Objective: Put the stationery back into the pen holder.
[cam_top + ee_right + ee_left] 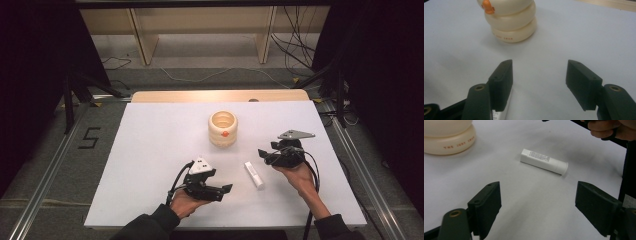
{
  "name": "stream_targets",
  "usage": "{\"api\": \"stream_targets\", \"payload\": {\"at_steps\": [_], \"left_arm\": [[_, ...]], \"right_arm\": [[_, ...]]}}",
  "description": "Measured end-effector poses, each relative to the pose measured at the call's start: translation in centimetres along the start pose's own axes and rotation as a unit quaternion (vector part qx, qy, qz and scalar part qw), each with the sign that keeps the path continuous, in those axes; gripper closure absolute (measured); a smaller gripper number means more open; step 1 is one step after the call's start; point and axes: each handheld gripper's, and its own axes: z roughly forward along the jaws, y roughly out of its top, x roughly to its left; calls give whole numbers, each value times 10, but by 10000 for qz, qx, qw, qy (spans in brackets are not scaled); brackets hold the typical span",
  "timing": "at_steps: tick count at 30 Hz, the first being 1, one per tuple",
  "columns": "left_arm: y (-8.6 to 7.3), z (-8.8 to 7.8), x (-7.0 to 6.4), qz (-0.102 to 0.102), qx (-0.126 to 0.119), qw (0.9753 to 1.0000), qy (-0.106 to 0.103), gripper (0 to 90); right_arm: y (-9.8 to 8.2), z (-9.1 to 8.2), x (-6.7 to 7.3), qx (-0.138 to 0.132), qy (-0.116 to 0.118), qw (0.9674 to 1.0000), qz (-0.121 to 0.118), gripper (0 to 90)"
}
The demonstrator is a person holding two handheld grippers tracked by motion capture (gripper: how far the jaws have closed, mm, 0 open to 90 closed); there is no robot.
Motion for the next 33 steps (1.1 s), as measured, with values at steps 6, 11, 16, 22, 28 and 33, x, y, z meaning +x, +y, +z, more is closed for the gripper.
{"api": "stream_targets", "payload": {"at_steps": [6,11,16,22,28,33], "left_arm": [[3,15,-11,118,107,9999,-42,343],[4,31,-19,108,261,9996,-71,533],[5,42,-24,124,382,9992,-89,727],[5,53,-27,207,536,9981,-202,867],[7,63,-30,293,610,9974,-253,891],[8,68,-29,325,670,9970,-228,891]], "right_arm": [[-1,5,-2,94,11,10000,-27,451],[-1,5,-3,123,30,9999,-83,555],[-3,7,-3,207,139,9996,-125,719],[-5,15,2,408,275,9985,-241,858],[-6,24,2,566,374,9974,-240,900],[-7,31,3,710,455,9962,-227,900]]}}
